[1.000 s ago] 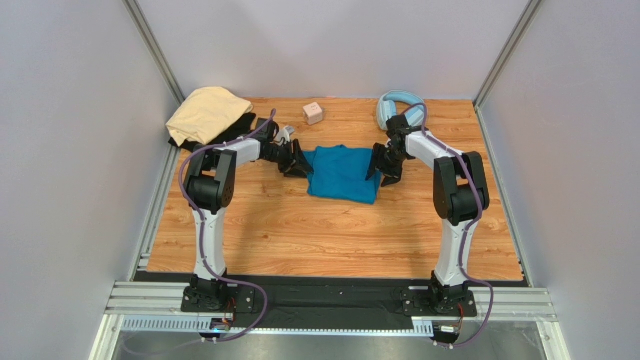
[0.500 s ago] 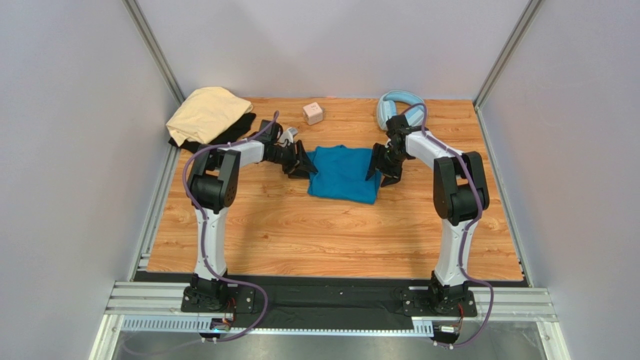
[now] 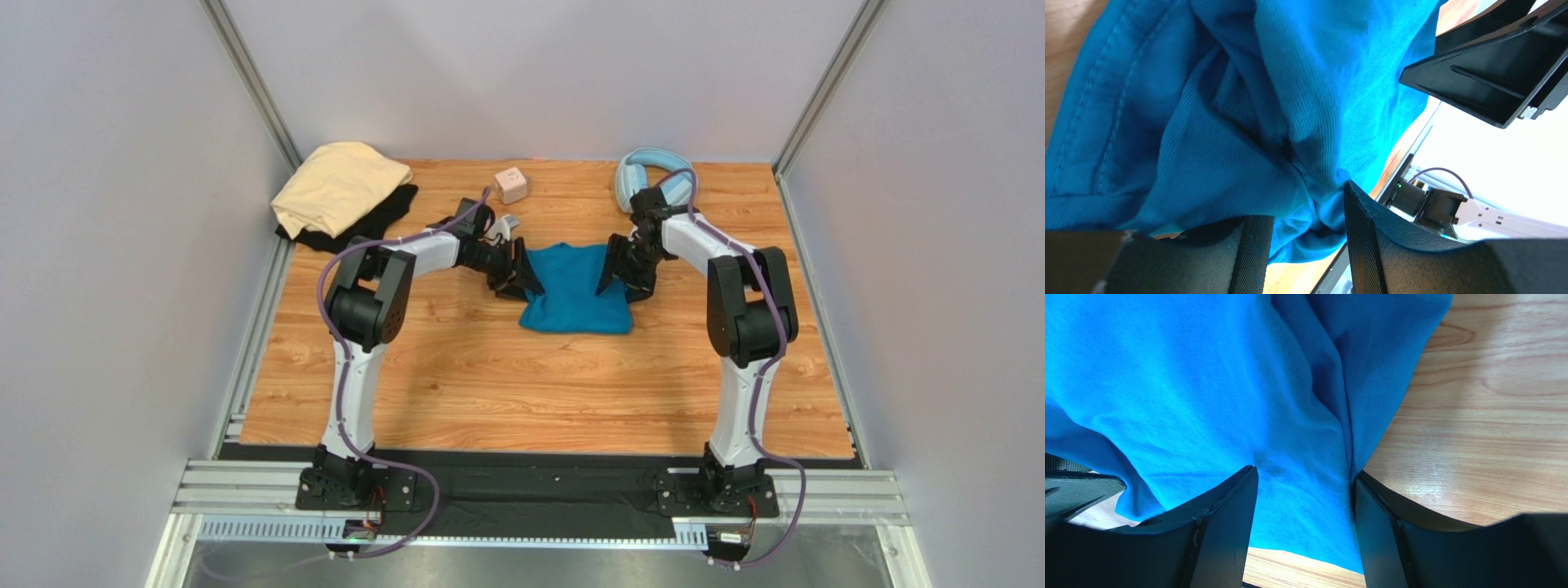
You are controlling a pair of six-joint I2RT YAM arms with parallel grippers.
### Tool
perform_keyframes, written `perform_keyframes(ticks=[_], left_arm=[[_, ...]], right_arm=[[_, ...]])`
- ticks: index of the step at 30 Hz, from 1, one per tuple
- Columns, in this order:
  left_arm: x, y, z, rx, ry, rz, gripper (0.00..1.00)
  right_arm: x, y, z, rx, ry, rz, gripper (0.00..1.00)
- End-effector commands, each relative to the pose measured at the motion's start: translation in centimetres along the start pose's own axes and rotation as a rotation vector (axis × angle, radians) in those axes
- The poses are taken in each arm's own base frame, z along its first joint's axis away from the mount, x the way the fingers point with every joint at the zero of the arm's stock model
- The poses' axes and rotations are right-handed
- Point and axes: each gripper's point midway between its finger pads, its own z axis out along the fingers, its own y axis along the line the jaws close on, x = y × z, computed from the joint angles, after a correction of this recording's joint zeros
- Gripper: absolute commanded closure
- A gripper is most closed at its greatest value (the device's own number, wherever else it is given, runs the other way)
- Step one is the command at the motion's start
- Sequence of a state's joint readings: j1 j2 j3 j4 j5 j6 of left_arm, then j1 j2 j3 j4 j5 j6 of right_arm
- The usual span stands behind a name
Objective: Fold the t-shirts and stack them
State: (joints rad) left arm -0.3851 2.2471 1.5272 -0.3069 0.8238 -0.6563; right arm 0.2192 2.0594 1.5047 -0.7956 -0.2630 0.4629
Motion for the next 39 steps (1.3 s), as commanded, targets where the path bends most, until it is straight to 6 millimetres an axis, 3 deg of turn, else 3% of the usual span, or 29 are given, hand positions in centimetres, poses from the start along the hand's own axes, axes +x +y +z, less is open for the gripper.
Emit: perform_keyframes(ticks=[1,7,12,24,29,30,32,33,39], left_arm=[[0.7,1.5,0.2,-0.062,0.002,-0.012,0.48],[0.7,1.5,0.6,-0.072,0.008,-0.010,0.49],[1.1,0.2,2.1,-0.088,0.048,0.029,0.49],[1.5,-4.4,6.5,-0.076,0.095,0.095,0.49],[1.2,-6.3,9.0,-0.057,0.094,0.110,0.49],[0.5,-7.5,9.2,-0.043,0.076,0.129,0.49],[0.3,-7.6,10.5,-0.043,0.082,0.124,0.49],[-0.4,-8.9,10.5,-0.029,0.068,0.142,0.49],[-0.9,-10.8,12.1,0.002,0.039,0.157,0.46]], right_arm=[[-0.5,0.6,-0.1,-0.014,-0.004,-0.013,0.39],[-0.9,0.3,-1.6,0.013,-0.065,-0.031,0.38],[-2.2,1.4,-6.2,0.010,-0.186,-0.053,0.38],[-3.5,0.8,-17.4,0.109,-0.488,-0.033,0.38],[-3.1,0.9,-19.4,0.095,-0.531,-0.024,0.38],[-2.6,0.6,-19.3,0.103,-0.518,-0.020,0.38],[-1.8,0.4,-19.9,0.100,-0.518,-0.013,0.38],[-1.1,0.0,-19.6,0.107,-0.501,-0.011,0.38],[1.3,-0.2,-21.3,0.060,-0.518,0.013,0.38]])
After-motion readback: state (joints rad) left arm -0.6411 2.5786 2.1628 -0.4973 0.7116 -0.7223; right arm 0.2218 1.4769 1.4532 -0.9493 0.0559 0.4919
